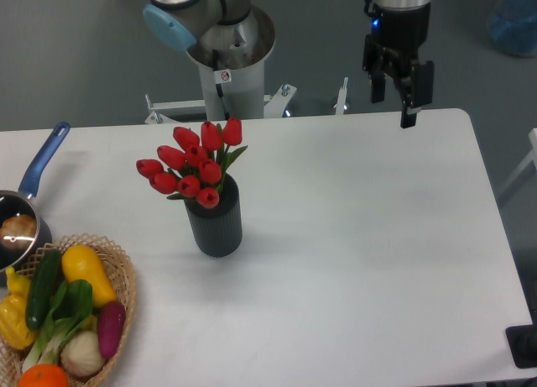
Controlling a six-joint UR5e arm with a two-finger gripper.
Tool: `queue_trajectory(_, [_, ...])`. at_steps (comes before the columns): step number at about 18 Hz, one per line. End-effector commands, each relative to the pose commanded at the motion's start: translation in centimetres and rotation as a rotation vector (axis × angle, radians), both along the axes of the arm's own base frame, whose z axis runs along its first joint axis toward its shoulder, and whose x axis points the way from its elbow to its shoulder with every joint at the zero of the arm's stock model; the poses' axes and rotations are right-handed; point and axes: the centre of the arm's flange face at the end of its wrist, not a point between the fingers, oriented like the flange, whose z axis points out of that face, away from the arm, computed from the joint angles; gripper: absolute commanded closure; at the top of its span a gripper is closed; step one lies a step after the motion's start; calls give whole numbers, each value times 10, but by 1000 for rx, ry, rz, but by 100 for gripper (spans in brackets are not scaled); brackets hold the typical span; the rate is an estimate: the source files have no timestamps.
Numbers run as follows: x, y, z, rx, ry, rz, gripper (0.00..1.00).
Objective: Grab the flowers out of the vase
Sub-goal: 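Move the open gripper toward the red tulip stems above the black vase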
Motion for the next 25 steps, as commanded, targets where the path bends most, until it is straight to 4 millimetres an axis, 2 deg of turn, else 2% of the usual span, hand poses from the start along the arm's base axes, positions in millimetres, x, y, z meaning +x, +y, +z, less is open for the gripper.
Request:
queue_trajectory(4, [1,0,-1,-3,0,-4,0])
queue_trajectory(7, [13,11,1,-6,4,-26,0])
queue_trajectory(10, [22,15,-20,-8,-41,-43,0])
queue_trajectory(12, [32,11,-55,-21,-105,-43,0])
queue_trajectory(15, [41,8,-78,-8,-165,-43,0])
queue_trajectory(19, [56,7,-91,-27,-201,-46,0])
queue_trajectory(22, [65,6,-112,-31,-278,-51,0])
queue_trajectory(25, [71,10,-121,1,-374,-52,0])
